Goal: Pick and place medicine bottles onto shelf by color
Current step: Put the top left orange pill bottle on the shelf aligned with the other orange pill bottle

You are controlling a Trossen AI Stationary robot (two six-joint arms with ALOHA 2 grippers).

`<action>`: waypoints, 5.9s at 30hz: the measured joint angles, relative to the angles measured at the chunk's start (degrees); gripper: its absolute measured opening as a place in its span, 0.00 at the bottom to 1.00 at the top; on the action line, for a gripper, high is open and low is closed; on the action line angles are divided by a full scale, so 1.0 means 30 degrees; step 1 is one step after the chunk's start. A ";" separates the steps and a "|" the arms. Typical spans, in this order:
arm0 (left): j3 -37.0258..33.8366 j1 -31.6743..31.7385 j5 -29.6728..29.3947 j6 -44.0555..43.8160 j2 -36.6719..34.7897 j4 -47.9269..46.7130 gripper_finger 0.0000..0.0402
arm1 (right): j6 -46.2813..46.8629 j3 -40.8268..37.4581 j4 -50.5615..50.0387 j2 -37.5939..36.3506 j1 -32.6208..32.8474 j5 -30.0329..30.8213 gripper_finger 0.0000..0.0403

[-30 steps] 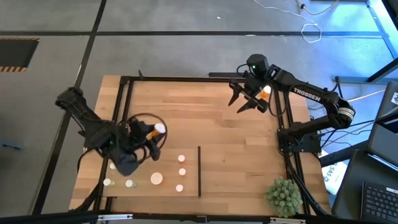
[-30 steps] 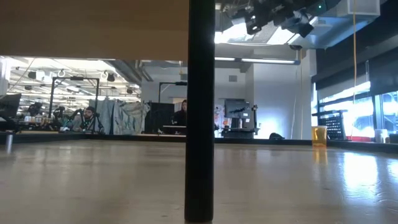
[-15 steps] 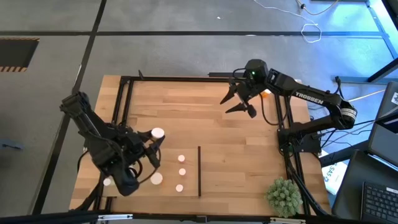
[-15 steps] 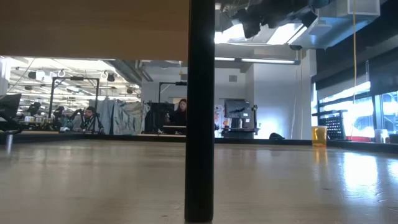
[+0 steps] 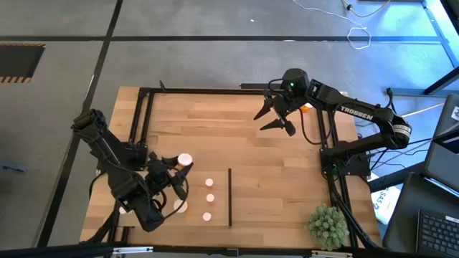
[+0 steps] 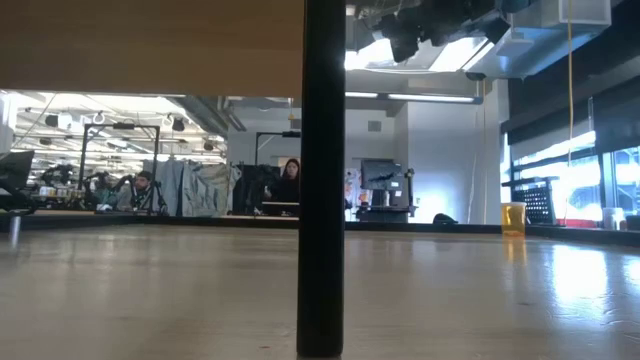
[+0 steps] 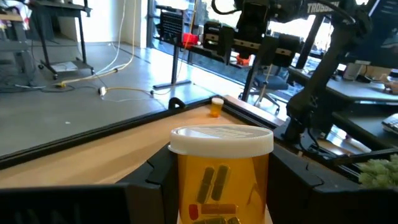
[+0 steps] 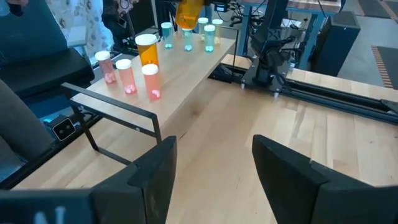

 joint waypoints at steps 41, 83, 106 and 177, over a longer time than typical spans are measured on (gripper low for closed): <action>0.0000 -0.2453 0.0872 -0.0994 0.0034 0.0554 0.40 | 0.0000 0.0007 0.0034 0.0007 0.0000 0.0004 0.53; -0.0007 -0.0371 1.0072 0.8250 -0.4563 0.0624 0.40 | 0.0000 0.0015 0.0042 0.0015 0.0000 0.0000 0.53; -0.9979 0.4217 1.9389 2.2261 -1.5735 1.4173 0.40 | 0.0000 0.0015 0.0100 0.0015 -0.0007 0.0004 0.53; -1.5475 1.2805 3.6609 2.2139 -1.1793 2.4769 0.40 | 0.0000 0.0015 0.0105 0.0015 -0.0007 0.0007 0.53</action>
